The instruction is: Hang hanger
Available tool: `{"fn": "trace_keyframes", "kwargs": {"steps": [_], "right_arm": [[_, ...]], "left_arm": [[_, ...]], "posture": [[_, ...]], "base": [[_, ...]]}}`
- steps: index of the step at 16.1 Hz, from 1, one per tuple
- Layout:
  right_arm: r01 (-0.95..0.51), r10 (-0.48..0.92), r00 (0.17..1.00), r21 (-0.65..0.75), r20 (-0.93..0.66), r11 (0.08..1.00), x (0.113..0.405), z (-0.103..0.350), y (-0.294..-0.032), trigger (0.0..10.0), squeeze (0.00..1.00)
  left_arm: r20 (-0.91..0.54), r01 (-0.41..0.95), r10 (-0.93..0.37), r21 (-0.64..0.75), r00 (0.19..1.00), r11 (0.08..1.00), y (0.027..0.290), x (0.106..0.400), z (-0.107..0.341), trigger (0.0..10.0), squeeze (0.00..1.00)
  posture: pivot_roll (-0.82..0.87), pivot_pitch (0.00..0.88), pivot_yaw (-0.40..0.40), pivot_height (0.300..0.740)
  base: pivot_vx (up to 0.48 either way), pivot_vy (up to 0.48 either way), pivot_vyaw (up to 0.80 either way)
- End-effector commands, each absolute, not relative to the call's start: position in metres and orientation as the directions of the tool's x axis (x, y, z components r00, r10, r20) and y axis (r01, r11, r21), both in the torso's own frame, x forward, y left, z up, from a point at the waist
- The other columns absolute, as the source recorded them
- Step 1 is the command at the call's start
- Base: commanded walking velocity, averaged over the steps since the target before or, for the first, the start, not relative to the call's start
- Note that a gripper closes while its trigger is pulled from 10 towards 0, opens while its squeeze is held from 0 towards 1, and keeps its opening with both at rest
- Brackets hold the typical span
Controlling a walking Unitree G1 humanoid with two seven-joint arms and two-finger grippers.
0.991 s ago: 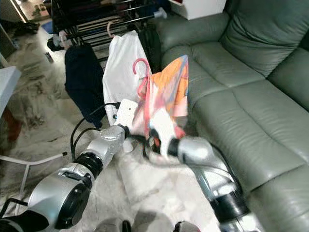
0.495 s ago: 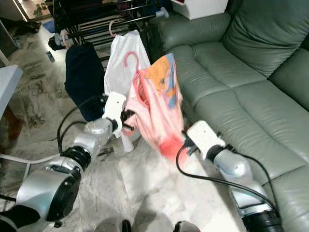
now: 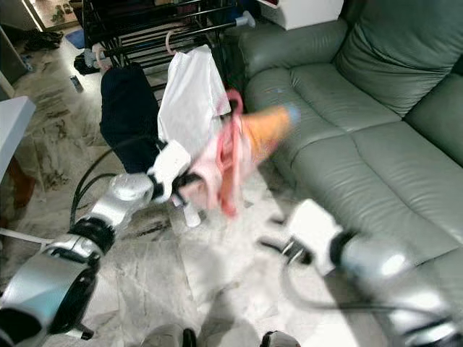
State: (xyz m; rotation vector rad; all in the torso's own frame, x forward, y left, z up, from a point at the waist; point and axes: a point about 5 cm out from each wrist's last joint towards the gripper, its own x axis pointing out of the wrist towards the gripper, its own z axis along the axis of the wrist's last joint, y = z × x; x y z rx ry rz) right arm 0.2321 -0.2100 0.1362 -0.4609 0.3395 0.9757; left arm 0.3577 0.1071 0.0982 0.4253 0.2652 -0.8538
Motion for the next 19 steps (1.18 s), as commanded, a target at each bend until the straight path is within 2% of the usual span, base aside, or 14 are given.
{"fn": "trace_keyframes", "kwargs": {"steps": [1,5,8,10,12,13,14,17,18,19], "right_arm": [[-0.876,0.744,0.481,-0.216,-0.464,0.432,0.232,0.153,-0.210,10.0,1.00],[-0.884,0.740,0.465,-0.214,-0.487,0.415,0.240,0.180,-0.228,10.0,1.00],[-0.892,0.665,0.452,-0.286,-0.595,0.351,0.247,0.179,-0.245,10.0,1.00],[-0.901,0.647,0.433,-0.291,-0.628,0.321,0.250,0.179,-0.251,10.0,1.00],[-0.928,0.616,0.371,-0.256,-0.695,0.270,0.255,0.173,-0.261,10.0,0.46],[-0.933,0.613,0.359,-0.249,-0.704,0.260,0.258,0.171,-0.263,10.0,0.12],[-0.944,0.627,0.328,-0.218,-0.707,0.248,0.259,0.170,-0.263,10.0,0.00],[-0.966,0.624,0.259,-0.182,-0.737,0.186,0.266,0.159,-0.261,10.0,0.00],[-0.970,0.640,0.240,-0.166,-0.730,0.176,0.271,0.157,-0.257,0.0,0.00],[-0.971,0.642,0.237,-0.163,-0.729,0.172,0.272,0.157,-0.256,0.0,0.00]], "left_arm": [[-0.391,0.809,-0.709,0.303,0.587,0.503,0.112,0.356,0.105,0.0,0.00],[-0.489,0.923,-0.792,0.296,0.367,0.245,0.114,0.335,0.091,0.0,0.00],[-0.529,0.940,-0.794,0.305,0.299,0.150,0.115,0.327,0.086,0.0,0.00],[-0.530,0.943,-0.799,0.305,0.283,0.132,0.115,0.327,0.087,0.0,0.00],[-0.537,0.946,-0.806,0.311,0.251,0.088,0.113,0.325,0.088,0.0,0.00],[-0.538,0.946,-0.806,0.316,0.246,0.078,0.113,0.325,0.088,0.0,0.00],[-0.537,0.946,-0.809,0.317,0.240,0.071,0.112,0.324,0.088,0.0,0.00],[-0.533,0.952,-0.822,0.303,0.200,0.036,0.110,0.320,0.088,0.0,0.00],[-0.533,0.954,-0.825,0.299,0.191,0.028,0.109,0.319,0.088,0.0,0.00],[-0.533,0.954,-0.825,0.298,0.189,0.026,0.109,0.319,0.088,0.0,0.00]], "posture": [[-0.11,0.036,0.098,0.740],[-0.11,0.035,0.096,0.740],[-0.11,0.033,0.100,0.740],[-0.11,0.033,0.102,0.740],[-0.10,0.029,0.104,0.740],[-0.10,0.029,0.105,0.740],[-0.10,0.029,0.105,0.740],[-0.10,0.026,0.108,0.740],[-0.10,0.026,0.108,0.740],[-0.09,0.024,0.107,0.740]], "base": [[0.000,0.000,0.00],[0.000,0.000,0.00],[0.000,0.000,0.00],[0.000,0.000,0.00],[0.000,0.000,0.00],[0.000,0.000,0.00],[0.000,0.000,0.00],[0.000,0.000,0.00],[0.000,0.000,0.00],[0.000,0.000,0.00]]}}
